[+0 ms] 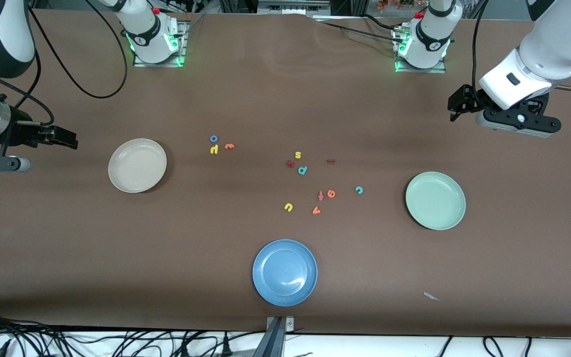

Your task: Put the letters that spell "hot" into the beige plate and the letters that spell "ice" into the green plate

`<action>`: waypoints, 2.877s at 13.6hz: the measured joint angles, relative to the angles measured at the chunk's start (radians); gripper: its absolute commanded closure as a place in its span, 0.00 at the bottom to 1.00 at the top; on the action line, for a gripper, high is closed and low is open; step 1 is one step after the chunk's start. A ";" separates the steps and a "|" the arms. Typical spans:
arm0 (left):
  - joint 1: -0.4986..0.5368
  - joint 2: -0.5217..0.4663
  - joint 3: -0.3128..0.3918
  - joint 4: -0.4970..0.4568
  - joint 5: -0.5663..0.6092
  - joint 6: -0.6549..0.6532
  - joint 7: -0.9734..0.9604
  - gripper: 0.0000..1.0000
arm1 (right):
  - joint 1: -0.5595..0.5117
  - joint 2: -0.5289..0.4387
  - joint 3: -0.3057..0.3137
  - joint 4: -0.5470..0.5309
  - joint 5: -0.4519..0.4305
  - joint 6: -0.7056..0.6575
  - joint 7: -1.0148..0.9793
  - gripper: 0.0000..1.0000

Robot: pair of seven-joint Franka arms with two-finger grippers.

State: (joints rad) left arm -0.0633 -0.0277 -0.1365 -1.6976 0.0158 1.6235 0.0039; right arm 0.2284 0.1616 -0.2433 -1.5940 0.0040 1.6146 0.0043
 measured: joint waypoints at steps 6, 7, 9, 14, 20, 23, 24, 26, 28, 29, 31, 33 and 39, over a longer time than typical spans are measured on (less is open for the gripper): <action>0.010 0.036 0.005 0.048 0.000 0.002 0.000 0.00 | 0.000 0.000 0.000 0.000 0.005 0.000 0.012 0.00; 0.010 0.043 0.005 0.057 0.000 0.002 0.000 0.00 | 0.000 0.000 0.000 0.000 0.012 -0.001 0.024 0.00; 0.010 0.050 0.004 0.063 0.000 0.002 0.000 0.00 | 0.000 0.000 0.000 0.000 0.019 -0.001 0.039 0.00; -0.001 0.067 -0.004 0.063 0.000 0.000 0.000 0.00 | 0.006 0.001 0.001 0.000 0.031 -0.031 0.070 0.00; -0.049 0.198 -0.037 0.063 0.000 -0.001 0.002 0.00 | 0.141 0.010 0.009 0.000 0.035 -0.049 0.217 0.00; -0.106 0.314 -0.046 0.078 0.000 0.037 0.006 0.00 | 0.229 0.050 0.014 -0.004 0.040 -0.014 0.313 0.00; -0.121 0.356 -0.050 0.090 0.000 0.065 0.013 0.00 | 0.253 0.072 0.016 -0.008 0.048 0.010 0.332 0.01; -0.141 0.431 -0.054 0.106 0.000 0.131 0.039 0.00 | 0.294 0.119 0.016 -0.039 0.082 0.086 0.371 0.01; -0.155 0.501 -0.054 0.107 0.000 0.222 0.049 0.00 | 0.333 0.158 0.017 -0.095 0.093 0.180 0.398 0.00; -0.161 0.540 -0.054 0.106 0.000 0.267 0.051 0.00 | 0.354 0.175 0.017 -0.131 0.094 0.227 0.407 0.01; -0.165 0.609 -0.055 0.104 0.000 0.331 0.055 0.00 | 0.387 0.196 0.019 -0.211 0.096 0.311 0.414 0.01; -0.165 0.659 -0.055 0.103 0.000 0.378 0.059 0.03 | 0.410 0.204 0.037 -0.315 0.098 0.421 0.427 0.01; -0.165 0.694 -0.055 0.031 0.000 0.525 0.062 0.06 | 0.421 0.240 0.150 -0.540 0.098 0.746 0.555 0.20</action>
State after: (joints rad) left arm -0.2288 0.6663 -0.1915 -1.6665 0.0153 2.1487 0.0656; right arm 0.6497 0.4016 -0.0936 -2.1341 0.1022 2.3607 0.5594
